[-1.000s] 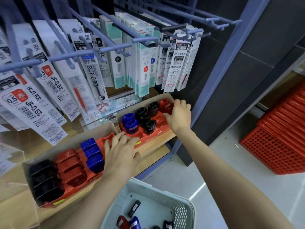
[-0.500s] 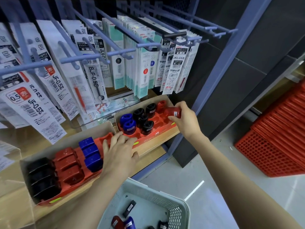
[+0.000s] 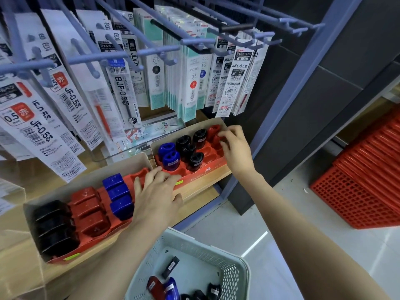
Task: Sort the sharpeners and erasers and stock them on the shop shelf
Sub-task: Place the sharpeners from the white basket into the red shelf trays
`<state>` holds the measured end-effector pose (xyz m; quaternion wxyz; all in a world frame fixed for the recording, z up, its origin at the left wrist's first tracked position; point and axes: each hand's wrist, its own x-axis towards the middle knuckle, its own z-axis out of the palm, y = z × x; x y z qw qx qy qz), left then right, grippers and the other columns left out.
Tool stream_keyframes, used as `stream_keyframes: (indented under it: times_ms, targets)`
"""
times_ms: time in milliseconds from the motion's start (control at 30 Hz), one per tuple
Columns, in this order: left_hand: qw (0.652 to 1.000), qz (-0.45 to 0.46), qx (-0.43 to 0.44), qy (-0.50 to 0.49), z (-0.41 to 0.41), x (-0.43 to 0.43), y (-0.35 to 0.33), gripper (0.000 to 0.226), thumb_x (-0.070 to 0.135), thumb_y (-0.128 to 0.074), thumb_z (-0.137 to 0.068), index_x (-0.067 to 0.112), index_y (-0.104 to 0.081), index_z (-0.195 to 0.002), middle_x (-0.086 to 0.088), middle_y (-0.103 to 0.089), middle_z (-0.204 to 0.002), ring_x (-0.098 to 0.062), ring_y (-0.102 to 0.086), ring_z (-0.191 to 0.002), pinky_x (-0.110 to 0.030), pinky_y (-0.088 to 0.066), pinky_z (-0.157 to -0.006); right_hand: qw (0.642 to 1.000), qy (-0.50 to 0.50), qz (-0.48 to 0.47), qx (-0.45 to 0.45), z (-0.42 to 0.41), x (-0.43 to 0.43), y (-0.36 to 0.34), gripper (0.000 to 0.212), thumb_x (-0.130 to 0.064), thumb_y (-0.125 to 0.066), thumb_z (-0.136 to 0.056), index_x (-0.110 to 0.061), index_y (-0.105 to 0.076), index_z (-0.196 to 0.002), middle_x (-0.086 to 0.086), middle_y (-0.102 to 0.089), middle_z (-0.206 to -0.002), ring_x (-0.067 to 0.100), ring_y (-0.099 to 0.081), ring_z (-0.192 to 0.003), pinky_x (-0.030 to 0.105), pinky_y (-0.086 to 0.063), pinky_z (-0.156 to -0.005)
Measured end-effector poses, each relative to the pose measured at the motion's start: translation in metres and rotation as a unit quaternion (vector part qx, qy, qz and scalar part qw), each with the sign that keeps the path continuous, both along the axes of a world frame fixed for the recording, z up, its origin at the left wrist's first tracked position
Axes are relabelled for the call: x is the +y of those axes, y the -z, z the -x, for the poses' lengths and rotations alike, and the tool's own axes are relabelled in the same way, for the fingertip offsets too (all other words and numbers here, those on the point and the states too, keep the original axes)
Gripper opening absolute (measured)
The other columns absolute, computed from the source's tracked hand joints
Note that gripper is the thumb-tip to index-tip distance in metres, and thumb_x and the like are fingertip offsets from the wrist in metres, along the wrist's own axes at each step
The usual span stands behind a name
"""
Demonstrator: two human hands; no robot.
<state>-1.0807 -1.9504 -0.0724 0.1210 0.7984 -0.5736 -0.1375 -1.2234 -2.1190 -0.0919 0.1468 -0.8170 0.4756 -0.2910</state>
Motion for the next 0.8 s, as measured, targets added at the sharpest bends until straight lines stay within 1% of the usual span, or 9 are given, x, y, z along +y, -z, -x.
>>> stream_keyframes:
  times_ms: [167, 267, 333, 400, 433, 500, 600, 700, 800]
  targets:
    - [1.000, 0.002, 0.024, -0.001, 0.002, 0.000, 0.000, 0.048, 0.033, -0.050, -0.094, 0.031, -0.038, -0.140, 0.009, -0.036, -0.146, -0.012, -0.010, -0.142, -0.046, -0.003, -0.116, 0.999, 0.005, 0.004, 0.036, 0.007, 0.007, -0.004, 0.047, 0.004, -0.043, -0.087, -0.011, -0.053, -0.131, 0.005, -0.050, -0.134, 0.027, -0.048, -0.119, 0.035, -0.040, -0.102]
    - [0.986, 0.120, 0.113, -0.011, 0.005, 0.003, -0.007, 0.043, 0.021, -0.054, -0.093, 0.023, -0.048, -0.136, 0.003, -0.043, -0.142, -0.015, -0.027, -0.137, -0.040, -0.014, -0.116, 0.998, 0.017, -0.037, -0.041, 0.024, 0.043, -0.011, 0.047, 0.003, -0.043, -0.088, -0.013, -0.047, -0.132, 0.004, -0.044, -0.139, 0.017, -0.039, -0.128, 0.027, -0.033, -0.107]
    - [0.969, 0.198, 0.143, 0.029, 0.005, 0.009, -0.008, 0.034, 0.015, -0.055, -0.092, 0.017, -0.057, -0.126, 0.005, -0.053, -0.125, -0.015, -0.042, -0.123, -0.030, -0.029, -0.105, 0.996, -0.009, -0.063, -0.057, 0.044, 0.079, -0.003, 0.031, 0.001, -0.044, -0.090, -0.009, -0.056, -0.118, 0.005, -0.055, -0.123, 0.018, -0.052, -0.114, 0.028, -0.043, -0.095]
    - [0.966, 0.161, 0.186, 0.085, 0.003, 0.021, -0.002, 0.025, 0.014, -0.055, -0.091, 0.018, -0.063, -0.114, 0.011, -0.057, -0.106, -0.009, -0.050, -0.101, -0.020, -0.034, -0.089, 0.986, -0.053, -0.155, -0.022, 0.064, 0.117, 0.016, 0.021, -0.003, -0.045, -0.093, -0.008, -0.060, -0.107, 0.004, -0.066, -0.101, 0.019, -0.062, -0.092, 0.035, -0.049, -0.081]
    - [0.970, 0.108, 0.189, 0.112, 0.003, 0.026, 0.006, 0.021, 0.017, -0.055, -0.092, 0.021, -0.064, -0.110, 0.015, -0.059, -0.102, -0.008, -0.051, -0.100, -0.019, -0.032, -0.093, 0.971, -0.081, -0.224, 0.019, 0.072, 0.132, 0.027, 0.021, -0.005, -0.044, -0.094, -0.009, -0.060, -0.107, 0.003, -0.067, -0.096, 0.018, -0.063, -0.087, 0.035, -0.050, -0.080]
    - [0.981, 0.026, 0.065, 0.183, 0.003, 0.035, 0.025, 0.017, 0.027, -0.053, -0.093, 0.027, -0.066, -0.104, 0.019, -0.064, -0.104, -0.008, -0.052, -0.110, -0.027, -0.011, -0.109, 0.921, -0.136, -0.346, 0.115, 0.082, 0.157, 0.057, 0.024, -0.007, -0.045, -0.094, -0.013, -0.059, -0.114, 0.004, -0.068, -0.102, 0.017, -0.062, -0.088, 0.033, -0.050, -0.082]
    - [0.965, 0.060, -0.069, 0.247, 0.003, 0.041, 0.044, 0.020, 0.023, -0.053, -0.091, 0.021, -0.069, -0.103, 0.004, -0.068, -0.111, -0.016, -0.055, -0.118, -0.034, 0.003, -0.111, 0.881, -0.154, -0.405, 0.192, 0.089, 0.182, 0.111, 0.027, -0.013, -0.047, -0.095, -0.016, -0.057, -0.120, 0.003, -0.066, -0.112, 0.019, -0.061, -0.095, 0.030, -0.046, -0.084]
    - [0.918, 0.158, -0.109, 0.348, 0.001, 0.054, 0.078, 0.014, 0.007, -0.060, -0.081, 0.007, -0.068, -0.092, -0.008, -0.071, -0.097, -0.026, -0.061, -0.112, -0.044, -0.004, -0.114, 0.858, -0.129, -0.458, 0.193, 0.085, 0.197, 0.161, 0.029, -0.012, -0.045, -0.095, -0.012, -0.057, -0.122, 0.007, -0.063, -0.117, 0.022, -0.060, -0.101, 0.028, -0.044, -0.086]
    - [0.918, 0.028, 0.005, 0.396, 0.006, 0.070, 0.144, 0.019, 0.014, -0.051, -0.085, 0.011, -0.067, -0.096, -0.002, -0.068, -0.099, -0.024, -0.061, -0.105, -0.042, -0.028, -0.106, 0.839, -0.109, -0.495, 0.200, 0.074, 0.209, 0.210, 0.033, -0.009, -0.045, -0.092, -0.010, -0.056, -0.123, 0.012, -0.061, -0.122, 0.028, -0.057, -0.109, 0.030, -0.042, -0.092]
